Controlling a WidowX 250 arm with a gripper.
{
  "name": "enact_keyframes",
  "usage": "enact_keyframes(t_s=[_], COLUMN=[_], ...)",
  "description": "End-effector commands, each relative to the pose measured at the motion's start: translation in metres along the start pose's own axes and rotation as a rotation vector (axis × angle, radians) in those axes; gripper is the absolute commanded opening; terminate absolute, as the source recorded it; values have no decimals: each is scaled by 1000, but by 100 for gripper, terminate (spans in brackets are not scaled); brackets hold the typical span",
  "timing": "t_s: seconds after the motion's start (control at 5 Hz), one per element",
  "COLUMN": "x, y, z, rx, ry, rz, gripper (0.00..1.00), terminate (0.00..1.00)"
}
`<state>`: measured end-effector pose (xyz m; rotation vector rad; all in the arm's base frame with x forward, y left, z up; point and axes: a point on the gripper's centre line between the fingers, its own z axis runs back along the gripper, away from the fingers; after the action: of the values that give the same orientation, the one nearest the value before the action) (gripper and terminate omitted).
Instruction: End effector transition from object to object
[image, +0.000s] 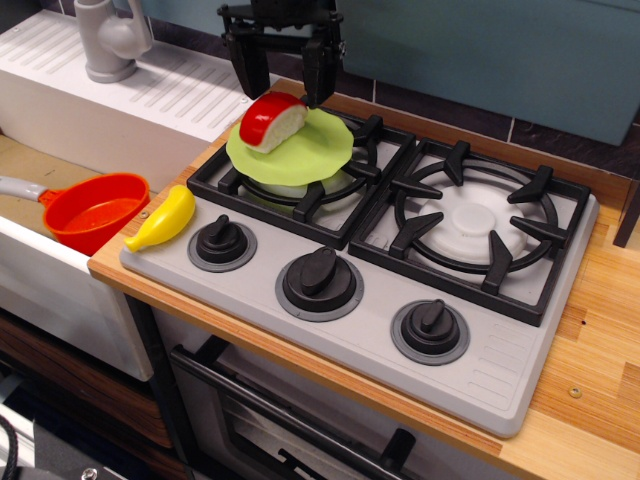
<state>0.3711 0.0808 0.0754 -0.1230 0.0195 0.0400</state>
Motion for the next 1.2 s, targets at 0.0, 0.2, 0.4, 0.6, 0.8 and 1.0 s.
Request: enact_keyframes(t_s=[0.0,0.2,0.4,0.6,0.8,1.0], x=[-26,-40,-50,-52,-49,-56], y=[19,24,28,31,36,40], z=[39,37,33,27,17,10], rx=[26,51,61,62,65,79], ry=[-33,-38,-44,-53,-72,-81], rz=[-27,-26,-29,-26,-34,-49], gripper=[100,100,100,100,100,100], terminate=[0,0,0,0,0,0])
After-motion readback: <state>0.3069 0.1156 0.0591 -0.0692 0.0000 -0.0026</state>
